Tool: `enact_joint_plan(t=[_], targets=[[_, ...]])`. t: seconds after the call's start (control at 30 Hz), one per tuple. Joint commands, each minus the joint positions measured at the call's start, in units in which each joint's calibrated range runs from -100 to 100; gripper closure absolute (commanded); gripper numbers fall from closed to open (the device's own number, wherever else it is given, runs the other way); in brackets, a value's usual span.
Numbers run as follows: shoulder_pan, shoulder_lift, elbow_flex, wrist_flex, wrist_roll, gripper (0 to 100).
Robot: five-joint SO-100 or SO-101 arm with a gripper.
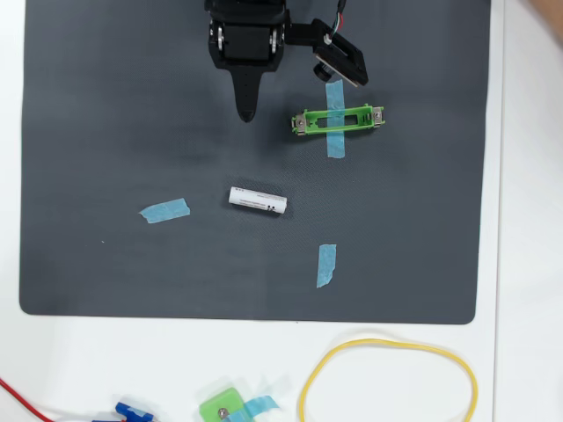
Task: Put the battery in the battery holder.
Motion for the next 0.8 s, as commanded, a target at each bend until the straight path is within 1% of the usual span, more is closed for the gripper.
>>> enact_joint_plan(t=[0.0,0.77], targets=[[0.1,-0.3,0.3,0.1,-0.2,100],[-0.2,-0.3,0.3,0.1,0.1,100]])
